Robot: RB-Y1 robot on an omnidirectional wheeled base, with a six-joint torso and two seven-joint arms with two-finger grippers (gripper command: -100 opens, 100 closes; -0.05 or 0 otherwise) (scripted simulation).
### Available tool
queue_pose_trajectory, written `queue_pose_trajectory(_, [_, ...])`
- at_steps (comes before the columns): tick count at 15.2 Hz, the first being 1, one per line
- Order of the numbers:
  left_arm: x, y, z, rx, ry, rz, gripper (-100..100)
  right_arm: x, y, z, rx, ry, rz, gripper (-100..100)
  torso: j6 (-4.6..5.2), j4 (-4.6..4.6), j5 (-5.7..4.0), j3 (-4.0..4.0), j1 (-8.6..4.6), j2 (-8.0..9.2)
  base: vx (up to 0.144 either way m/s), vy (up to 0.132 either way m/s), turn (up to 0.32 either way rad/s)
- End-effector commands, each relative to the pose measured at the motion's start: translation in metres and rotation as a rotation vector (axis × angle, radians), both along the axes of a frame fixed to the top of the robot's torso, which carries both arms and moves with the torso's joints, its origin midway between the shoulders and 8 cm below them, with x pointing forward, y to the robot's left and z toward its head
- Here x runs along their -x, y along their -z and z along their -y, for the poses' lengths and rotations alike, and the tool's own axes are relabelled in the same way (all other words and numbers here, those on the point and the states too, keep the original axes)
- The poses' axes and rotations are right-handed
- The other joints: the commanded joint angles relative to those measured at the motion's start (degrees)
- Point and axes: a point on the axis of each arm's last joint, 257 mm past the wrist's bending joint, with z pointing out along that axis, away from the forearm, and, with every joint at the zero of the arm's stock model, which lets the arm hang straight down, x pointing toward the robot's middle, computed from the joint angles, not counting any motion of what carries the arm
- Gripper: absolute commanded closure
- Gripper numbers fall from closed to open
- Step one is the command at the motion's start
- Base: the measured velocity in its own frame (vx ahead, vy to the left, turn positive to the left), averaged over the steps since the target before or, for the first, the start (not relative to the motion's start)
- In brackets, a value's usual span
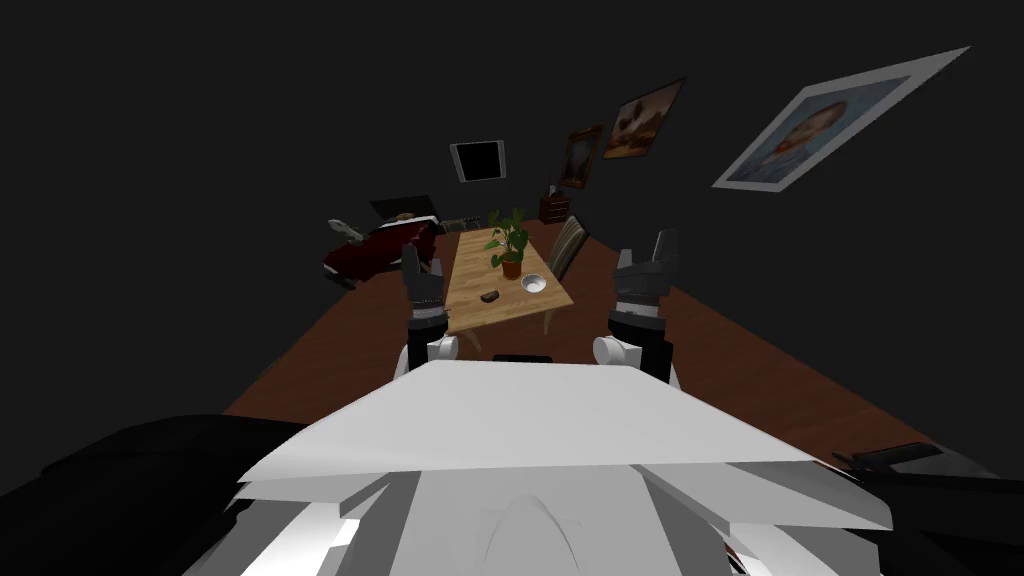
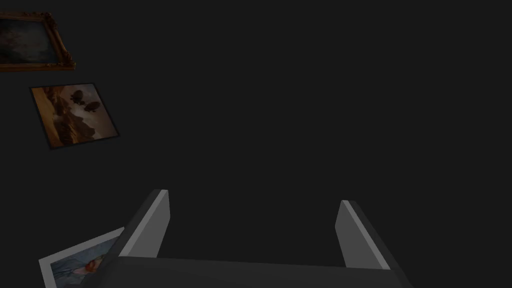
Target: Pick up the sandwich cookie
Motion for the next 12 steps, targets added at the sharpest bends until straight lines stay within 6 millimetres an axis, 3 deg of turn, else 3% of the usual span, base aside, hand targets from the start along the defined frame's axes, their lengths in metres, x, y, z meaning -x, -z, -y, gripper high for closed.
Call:
queue_pose_trajectory(1, [-0.017,0.019,-0.007,-0.025,-0.009,-0.065,-100,0.000,0.000,0.000,0.000,0.000,0.000,0,0.00,0.00,0.00,0.00,0.00,0.00,0.004,-0.011,-0.154])
queue_pose_trajectory(2, [-0.017,0.019,-0.007,-0.025,-0.009,-0.065,-100,0.000,0.000,0.000,0.000,0.000,0.000,0,0.04,0.00,0.00,-0.01,-0.01,-0.02,0.007,-0.012,-0.176])
queue_pose_trajectory(6, [-0.044,0.056,-0.024,-0.053,-0.037,-0.180,-100,0.000,0.000,0.000,0.000,0.000,0.000,0,0.02,-0.01,0.00,-0.03,0.00,-0.05,0.006,-0.005,-0.126])
queue_pose_trajectory(7, [-0.044,0.056,-0.024,-0.053,-0.037,-0.180,-100,0.000,0.000,0.000,0.000,0.000,0.000,0,0.02,-0.01,0.00,-0.03,0.01,-0.05,0.001,0.001,-0.089])
queue_pose_trajectory(8, [-0.055,0.072,-0.033,-0.062,-0.052,-0.230,-100,0.000,0.000,0.000,0.000,0.000,0.000,0,0.01,-0.01,0.01,-0.02,0.02,-0.04,-0.001,0.001,-0.138])
queue_pose_trajectory(9, [-0.055,0.072,-0.033,-0.062,-0.052,-0.230,-100,0.000,0.000,0.000,0.000,0.000,0.000,0,0.03,-0.01,0.01,-0.02,0.03,-0.03,-0.003,0.004,-0.109])
queue_pose_trajectory(12, [-0.076,0.106,-0.055,-0.080,-0.088,-0.332,-100,0.000,0.000,0.000,0.000,0.000,0.000,0,0.01,0.00,0.01,-0.01,0.04,-0.01,-0.004,0.004,-0.132])
